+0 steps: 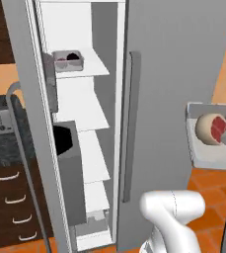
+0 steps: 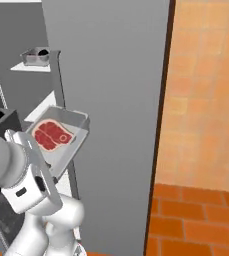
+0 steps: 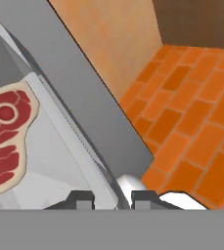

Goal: Take the meat container that has the steak and place it on the second highest rack of the freezer. Then take the vegetable container that has the tomato and avocado and place it on the highest rack of the freezer.

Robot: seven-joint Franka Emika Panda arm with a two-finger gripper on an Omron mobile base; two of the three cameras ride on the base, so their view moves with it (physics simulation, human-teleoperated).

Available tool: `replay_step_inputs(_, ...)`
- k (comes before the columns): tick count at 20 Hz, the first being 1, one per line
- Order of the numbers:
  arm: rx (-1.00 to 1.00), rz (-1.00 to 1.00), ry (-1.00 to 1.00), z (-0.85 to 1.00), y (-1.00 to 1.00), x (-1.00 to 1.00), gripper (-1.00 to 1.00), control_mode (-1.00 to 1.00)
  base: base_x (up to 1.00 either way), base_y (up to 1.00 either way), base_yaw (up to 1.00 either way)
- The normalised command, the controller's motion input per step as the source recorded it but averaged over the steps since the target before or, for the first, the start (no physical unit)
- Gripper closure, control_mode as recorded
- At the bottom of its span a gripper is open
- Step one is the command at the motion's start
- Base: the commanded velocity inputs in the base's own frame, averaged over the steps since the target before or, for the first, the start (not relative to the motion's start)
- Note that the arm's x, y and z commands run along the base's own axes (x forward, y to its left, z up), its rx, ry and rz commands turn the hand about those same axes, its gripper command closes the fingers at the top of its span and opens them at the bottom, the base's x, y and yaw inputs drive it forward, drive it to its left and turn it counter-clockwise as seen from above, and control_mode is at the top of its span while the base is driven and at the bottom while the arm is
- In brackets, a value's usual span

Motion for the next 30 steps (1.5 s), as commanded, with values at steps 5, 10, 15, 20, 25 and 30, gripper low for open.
replay_step_inputs(5,0.00,0.00,0.00,0.00,0.00,0.00,1.00,1.00,0.33,-0.01,0.80)
replay_step_inputs(10,0.00,0.00,0.00,0.00,0.00,0.00,1.00,1.00,-0.09,0.02,0.62)
replay_step_inputs(15,0.00,0.00,0.00,0.00,0.00,0.00,1.00,1.00,0.61,0.01,0.29)
replay_step_inputs(20,0.00,0.00,0.00,0.00,0.00,0.00,1.00,1.00,0.37,0.41,0.09)
replay_step_inputs(25,0.00,0.00,0.00,0.00,0.00,0.00,1.00,1.00,0.03,0.35,0.20)
replay_step_inputs(30,0.00,0.00,0.00,0.00,0.00,0.00,1.00,1.00,0.00,0.06,0.39)
